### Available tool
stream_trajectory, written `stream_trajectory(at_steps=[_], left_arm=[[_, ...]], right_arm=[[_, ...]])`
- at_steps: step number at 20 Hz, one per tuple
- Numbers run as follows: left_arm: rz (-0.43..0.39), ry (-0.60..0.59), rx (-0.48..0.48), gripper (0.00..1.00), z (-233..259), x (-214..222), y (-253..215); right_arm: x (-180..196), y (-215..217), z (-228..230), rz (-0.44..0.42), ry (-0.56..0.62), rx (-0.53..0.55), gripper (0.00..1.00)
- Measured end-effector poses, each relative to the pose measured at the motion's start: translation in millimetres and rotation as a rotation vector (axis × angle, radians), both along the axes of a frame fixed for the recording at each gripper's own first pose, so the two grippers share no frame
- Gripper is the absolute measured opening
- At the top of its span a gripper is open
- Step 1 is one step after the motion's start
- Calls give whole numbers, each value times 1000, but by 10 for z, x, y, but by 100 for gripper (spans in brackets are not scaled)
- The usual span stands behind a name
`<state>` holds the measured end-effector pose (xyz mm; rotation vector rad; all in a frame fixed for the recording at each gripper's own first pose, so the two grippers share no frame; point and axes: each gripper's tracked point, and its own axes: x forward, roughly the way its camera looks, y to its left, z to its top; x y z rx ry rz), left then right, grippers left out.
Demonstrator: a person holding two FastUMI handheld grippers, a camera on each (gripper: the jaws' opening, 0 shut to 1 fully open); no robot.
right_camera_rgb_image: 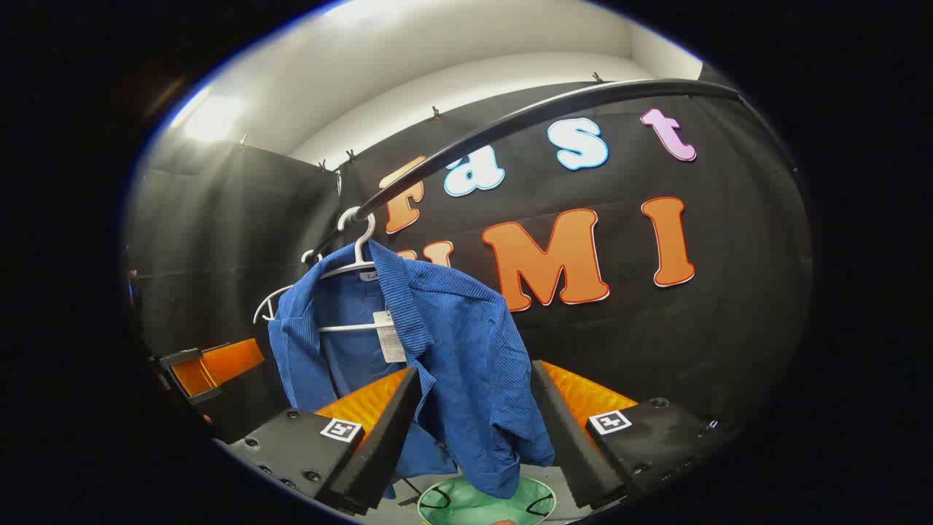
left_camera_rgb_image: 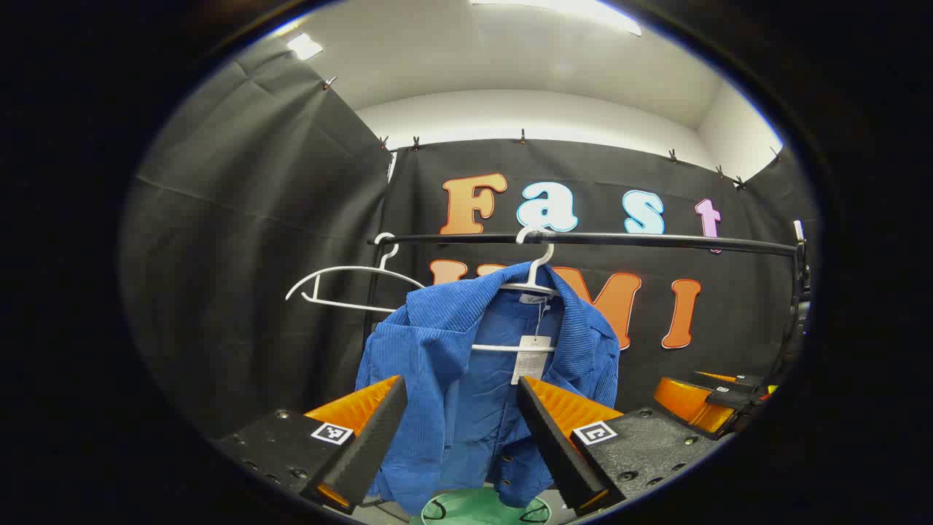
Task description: Grasp the clothes on the hanger with both hands and then place them into the laundry hamper below.
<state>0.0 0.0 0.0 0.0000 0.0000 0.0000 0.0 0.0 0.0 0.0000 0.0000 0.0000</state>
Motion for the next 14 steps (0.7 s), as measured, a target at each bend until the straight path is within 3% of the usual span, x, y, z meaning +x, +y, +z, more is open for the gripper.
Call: stream_trajectory(at_steps=[7, 10, 11, 14], left_arm=[[2, -9, 27, 92, 10, -57, -91], [11, 0, 44, 97, -34, 6, -48], [16, 10, 38, 92, -74, 40, -37], [-8, 38, 4, 95, -166, 98, -102]], right_arm=[[-98, -167, -48, -22, 8, 9, 98], [-114, -185, -108, -30, 20, 17, 98], [-113, -179, -147, -30, 33, 15, 98], [-95, -169, -183, -45, 35, 6, 98]])
